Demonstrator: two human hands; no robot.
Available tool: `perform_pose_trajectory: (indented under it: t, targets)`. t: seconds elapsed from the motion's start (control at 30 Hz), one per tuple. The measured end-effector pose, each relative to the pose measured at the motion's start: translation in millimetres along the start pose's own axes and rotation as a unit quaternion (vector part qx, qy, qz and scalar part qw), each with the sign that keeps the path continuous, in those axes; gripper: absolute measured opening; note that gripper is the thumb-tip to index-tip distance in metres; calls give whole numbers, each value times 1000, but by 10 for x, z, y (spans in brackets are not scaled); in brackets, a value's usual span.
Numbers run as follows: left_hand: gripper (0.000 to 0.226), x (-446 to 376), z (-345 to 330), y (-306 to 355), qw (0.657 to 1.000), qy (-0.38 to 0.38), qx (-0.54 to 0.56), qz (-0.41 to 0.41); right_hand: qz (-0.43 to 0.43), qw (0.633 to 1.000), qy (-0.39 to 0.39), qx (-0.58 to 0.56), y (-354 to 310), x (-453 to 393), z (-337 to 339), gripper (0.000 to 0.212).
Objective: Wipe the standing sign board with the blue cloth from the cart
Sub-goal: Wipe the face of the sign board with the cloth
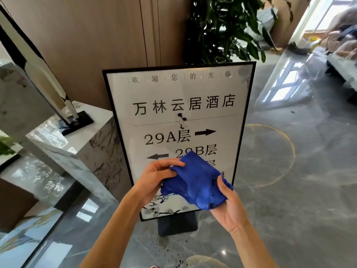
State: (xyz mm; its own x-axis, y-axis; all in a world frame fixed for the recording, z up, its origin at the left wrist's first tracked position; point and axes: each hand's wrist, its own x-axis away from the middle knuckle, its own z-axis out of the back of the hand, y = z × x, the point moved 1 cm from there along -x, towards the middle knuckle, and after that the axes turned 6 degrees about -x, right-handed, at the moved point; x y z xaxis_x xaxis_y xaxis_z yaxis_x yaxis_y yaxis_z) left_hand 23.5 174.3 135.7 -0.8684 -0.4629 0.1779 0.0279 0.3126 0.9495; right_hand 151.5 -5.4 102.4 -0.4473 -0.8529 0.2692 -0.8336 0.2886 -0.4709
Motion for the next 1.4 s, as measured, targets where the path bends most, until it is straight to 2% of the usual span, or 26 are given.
perform_pose_trajectory:
  t: [0.13,0.3,0.4,0.5,0.6,0.7,0.83,0.9,1.07,1.17,1.23,1.27,1.3,1.37,1.4]
  targets:
    - [40,-6,30,49,996,-8,-89,-27,23,1000,8,10,6,39,-39,39]
    - [51,32,165,214,986,63,-146,-58,88,996,17,9,-35,46,-146,53]
    - [49,93,310,294,973,151,-144,-96,132,991,29,14,-138,40,-213,57]
    - [50,139,511,347,942,249,-159,-157,165,984,57,43,-306,17,-267,58]
    - [43,121,724,346,892,311,-248,-215,210,970,86,81,-524,-23,-285,60]
    - [39,5,870,303,858,323,-335,-219,251,955,103,117,-721,-79,-355,60]
    - [53,-178,1008,293,805,336,-414,-259,291,931,127,181,-925,-244,-480,61]
    - [53,-263,1133,281,787,350,-419,-287,300,920,136,212,-988,-357,-505,62]
    - [53,-467,1248,214,819,294,-387,-304,326,884,191,275,-1002,-678,-588,65]
    - [50,-548,1220,174,818,312,-369,-311,321,855,212,347,-842,-909,-564,64]
    - [46,-598,1238,131,811,339,-357,-316,326,817,223,421,-709,-1054,-511,68]
    - [45,-613,1246,112,813,344,-347,-317,345,773,226,481,-656,-1119,-496,68]
    - [44,-626,1239,99,816,344,-338,-319,375,704,230,557,-635,-1165,-483,68]
    - [43,-627,1249,55,820,344,-335,-312,411,537,253,692,-623,-1266,-452,69]
    - [42,-625,1247,40,821,342,-337,-309,413,477,277,725,-633,-1293,-444,67]
